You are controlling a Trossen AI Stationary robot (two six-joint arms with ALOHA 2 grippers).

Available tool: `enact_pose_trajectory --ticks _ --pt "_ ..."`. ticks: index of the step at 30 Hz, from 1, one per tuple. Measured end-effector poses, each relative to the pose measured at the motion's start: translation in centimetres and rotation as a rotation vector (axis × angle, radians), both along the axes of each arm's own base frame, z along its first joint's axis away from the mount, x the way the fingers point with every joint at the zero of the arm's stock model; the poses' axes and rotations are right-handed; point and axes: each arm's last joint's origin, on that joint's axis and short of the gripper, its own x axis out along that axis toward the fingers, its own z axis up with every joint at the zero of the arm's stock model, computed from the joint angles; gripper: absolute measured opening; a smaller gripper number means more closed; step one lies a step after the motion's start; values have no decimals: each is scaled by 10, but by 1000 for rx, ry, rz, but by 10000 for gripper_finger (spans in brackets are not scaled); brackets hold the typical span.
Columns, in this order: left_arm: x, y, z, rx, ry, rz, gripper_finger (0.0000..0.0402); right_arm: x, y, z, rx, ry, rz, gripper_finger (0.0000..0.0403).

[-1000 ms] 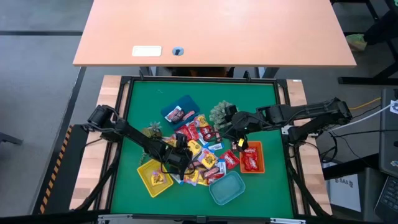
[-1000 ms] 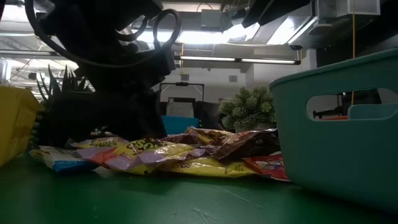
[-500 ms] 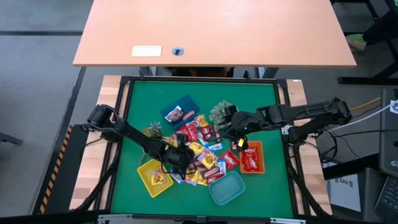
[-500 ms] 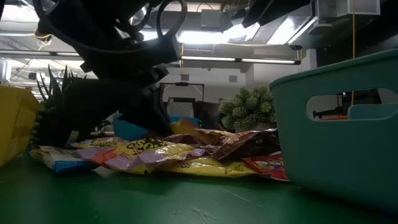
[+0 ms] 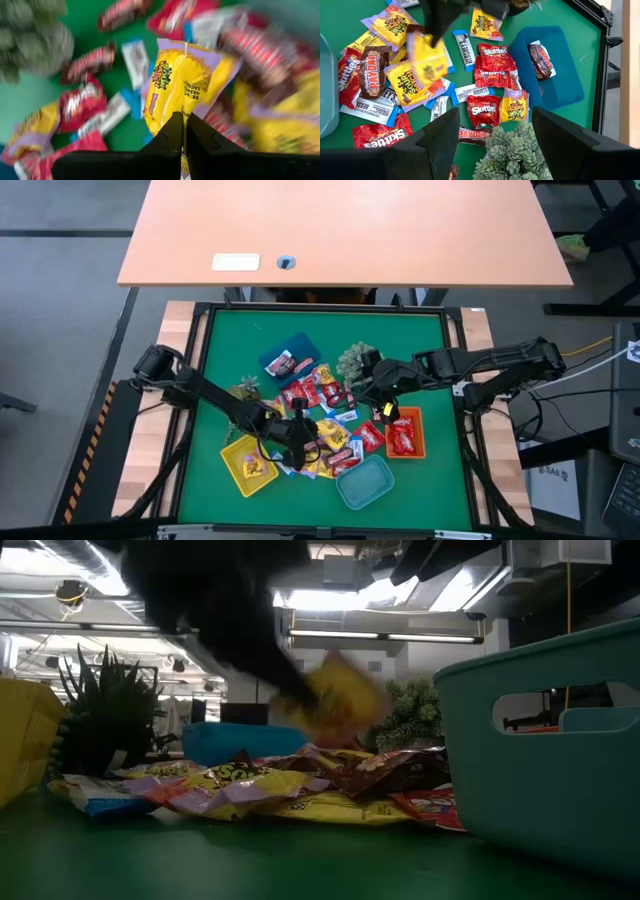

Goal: Sort candy
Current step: Put the yellow candy into the yellow bin

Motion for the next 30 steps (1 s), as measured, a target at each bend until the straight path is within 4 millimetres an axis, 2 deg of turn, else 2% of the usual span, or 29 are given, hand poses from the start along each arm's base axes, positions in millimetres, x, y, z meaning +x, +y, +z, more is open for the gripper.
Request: enact_pose_trajectory --ticks 7,10,14,21,27,30 --pt "-19 -1 48 -185 -75 -9 0 -1 0 -1 1 12 2 248" --pt "-34 -5 65 -354 -43 -33 0 -1 0 -1 0 15 2 248" --pt "-59 -14 78 -573 85 -28 0 -1 0 -1 1 15 3 248" --pt "-92 -39 81 -816 339 33 0 -1 0 -1 3 15 5 248" --pt "-118 -55 73 -840 532 194 0 -1 0 -1 3 14 5 248" --pt "-126 -57 70 -824 556 290 0 -1 0 -1 3 14 5 248"
